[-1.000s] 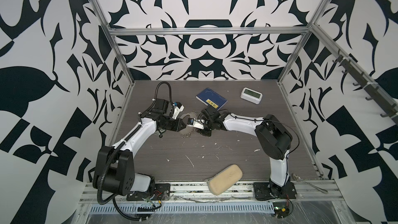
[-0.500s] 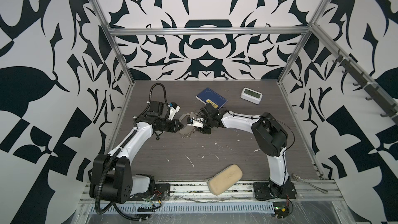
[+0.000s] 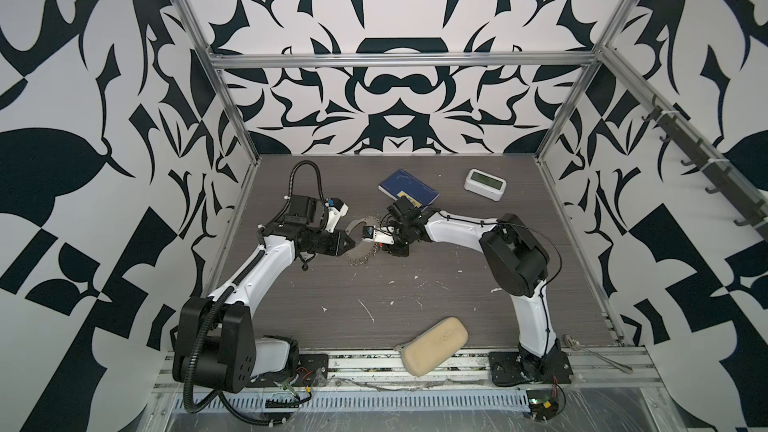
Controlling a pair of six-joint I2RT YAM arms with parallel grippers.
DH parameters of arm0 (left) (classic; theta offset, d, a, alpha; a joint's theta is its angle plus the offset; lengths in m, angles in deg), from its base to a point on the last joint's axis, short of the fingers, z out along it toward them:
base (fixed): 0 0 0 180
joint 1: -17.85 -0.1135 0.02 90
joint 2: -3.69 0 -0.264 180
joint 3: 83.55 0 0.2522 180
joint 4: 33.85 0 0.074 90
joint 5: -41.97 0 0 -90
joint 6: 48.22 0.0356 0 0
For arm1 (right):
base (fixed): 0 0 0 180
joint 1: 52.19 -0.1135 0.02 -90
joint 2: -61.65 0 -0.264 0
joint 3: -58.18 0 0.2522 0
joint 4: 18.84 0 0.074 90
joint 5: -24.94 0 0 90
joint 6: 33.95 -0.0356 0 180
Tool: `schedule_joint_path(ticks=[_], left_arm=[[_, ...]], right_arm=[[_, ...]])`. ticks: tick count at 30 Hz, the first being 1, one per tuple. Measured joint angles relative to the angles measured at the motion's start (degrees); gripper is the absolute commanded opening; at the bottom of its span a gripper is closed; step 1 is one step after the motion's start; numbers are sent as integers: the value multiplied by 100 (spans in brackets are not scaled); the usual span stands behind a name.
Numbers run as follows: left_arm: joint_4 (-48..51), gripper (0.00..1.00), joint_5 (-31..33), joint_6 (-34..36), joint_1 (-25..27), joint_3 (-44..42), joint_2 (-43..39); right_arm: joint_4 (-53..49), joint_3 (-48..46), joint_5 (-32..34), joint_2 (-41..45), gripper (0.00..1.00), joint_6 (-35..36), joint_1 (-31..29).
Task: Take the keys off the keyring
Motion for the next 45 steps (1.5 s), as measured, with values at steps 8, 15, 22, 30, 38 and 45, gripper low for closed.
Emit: schedule_joint_path(ticks=[8, 15, 22, 30, 38, 45], left_arm=[[0, 14, 0, -15, 0, 0, 0], [0, 14, 0, -70, 0, 0, 0], [0, 14, -2, -92, 0, 0, 0], [0, 14, -13, -94, 0, 0, 0], [4, 13, -15, -79, 0, 0, -44], [92, 8, -83, 358, 0, 31, -743]], right_arm=[[-131, 63, -92, -4, 17, 15, 2], [-212, 164, -133, -9, 19, 20, 2], [-247, 280, -181, -63, 17, 20, 2], [-286, 337, -199, -173, 9, 24, 2], [-476, 387, -101, -125, 0, 127, 2], [-1045, 387, 348, 549, 0, 348, -7]])
